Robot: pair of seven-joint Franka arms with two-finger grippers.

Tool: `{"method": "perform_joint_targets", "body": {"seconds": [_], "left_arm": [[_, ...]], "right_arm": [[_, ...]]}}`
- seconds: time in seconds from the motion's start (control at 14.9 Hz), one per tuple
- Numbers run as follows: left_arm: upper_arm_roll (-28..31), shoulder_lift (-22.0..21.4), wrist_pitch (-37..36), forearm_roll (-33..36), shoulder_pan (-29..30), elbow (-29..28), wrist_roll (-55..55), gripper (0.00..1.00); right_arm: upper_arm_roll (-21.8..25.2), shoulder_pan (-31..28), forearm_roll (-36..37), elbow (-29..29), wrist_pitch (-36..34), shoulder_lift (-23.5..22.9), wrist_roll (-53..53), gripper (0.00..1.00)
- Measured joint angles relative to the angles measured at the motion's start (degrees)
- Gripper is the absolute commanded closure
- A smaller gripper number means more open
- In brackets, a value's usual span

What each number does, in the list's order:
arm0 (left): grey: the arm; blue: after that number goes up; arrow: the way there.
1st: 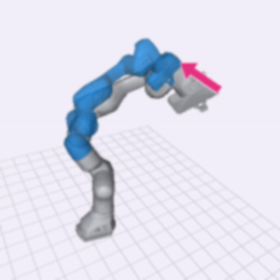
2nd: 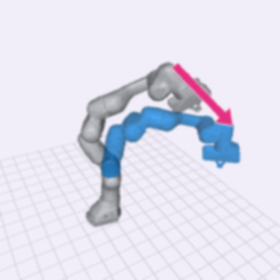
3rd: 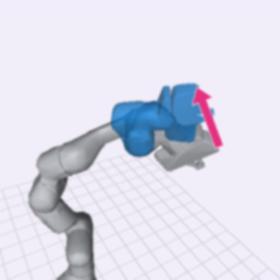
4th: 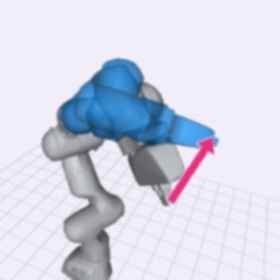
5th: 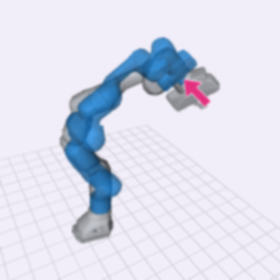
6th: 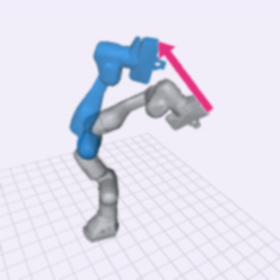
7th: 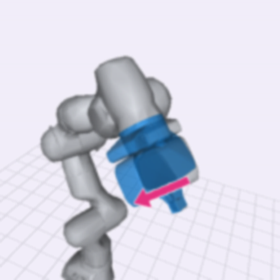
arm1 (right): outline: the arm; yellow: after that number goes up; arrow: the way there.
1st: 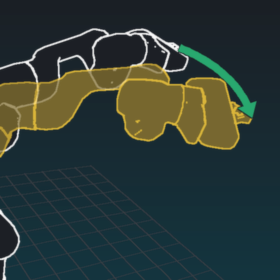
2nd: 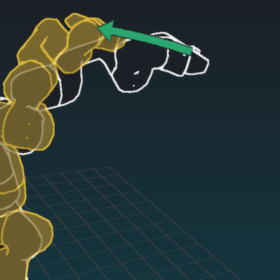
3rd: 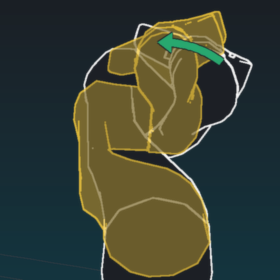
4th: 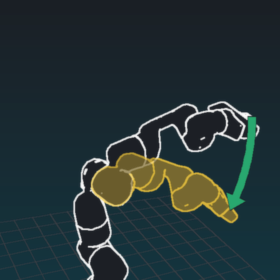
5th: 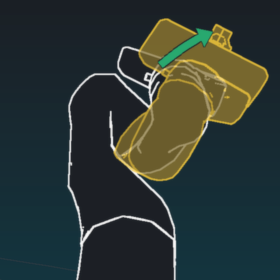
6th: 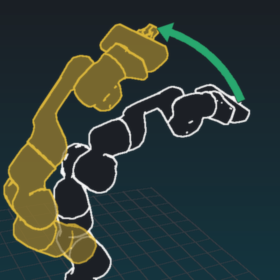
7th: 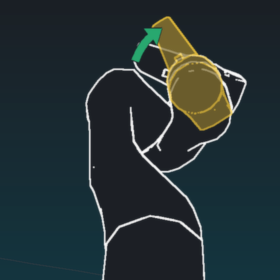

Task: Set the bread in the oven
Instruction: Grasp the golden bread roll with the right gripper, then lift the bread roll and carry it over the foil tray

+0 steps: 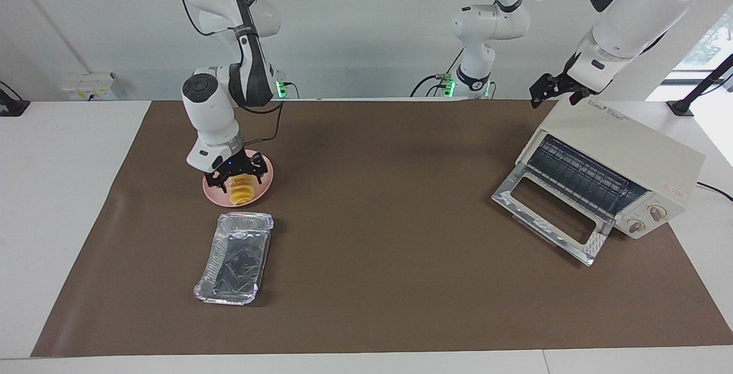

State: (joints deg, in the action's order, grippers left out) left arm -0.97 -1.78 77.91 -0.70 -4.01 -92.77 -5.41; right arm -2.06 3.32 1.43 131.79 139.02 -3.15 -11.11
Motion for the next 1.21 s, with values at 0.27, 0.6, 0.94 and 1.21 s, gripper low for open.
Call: {"method": "perform_joint_targets", "body": {"seconds": [0.27,0.6,0.94,1.21], "left_arm": [[0.0,0.0,0.0,0.0,0.0,0.0,0.0,0.0],[0.0,0.0,0.0,0.0,0.0,0.0,0.0,0.0],[0.0,0.0,0.0,0.0,0.0,0.0,0.0,0.0],[0.0,0.0,0.0,0.0,0.0,0.0,0.0,0.0]], "right_arm": [[0.08,-0.01,0.0,0.08,2.3,-2.41,-0.25,0.01],[0.17,-0.64,0.0,0.07,2.75,-3.09,-0.27,1.0],[0.18,-0.84,0.0,-0.49,1.29,-3.07,-0.27,1.0],[0.18,-0.84,0.01,-1.39,-0.64,-3.0,-0.88,1.0]]}}
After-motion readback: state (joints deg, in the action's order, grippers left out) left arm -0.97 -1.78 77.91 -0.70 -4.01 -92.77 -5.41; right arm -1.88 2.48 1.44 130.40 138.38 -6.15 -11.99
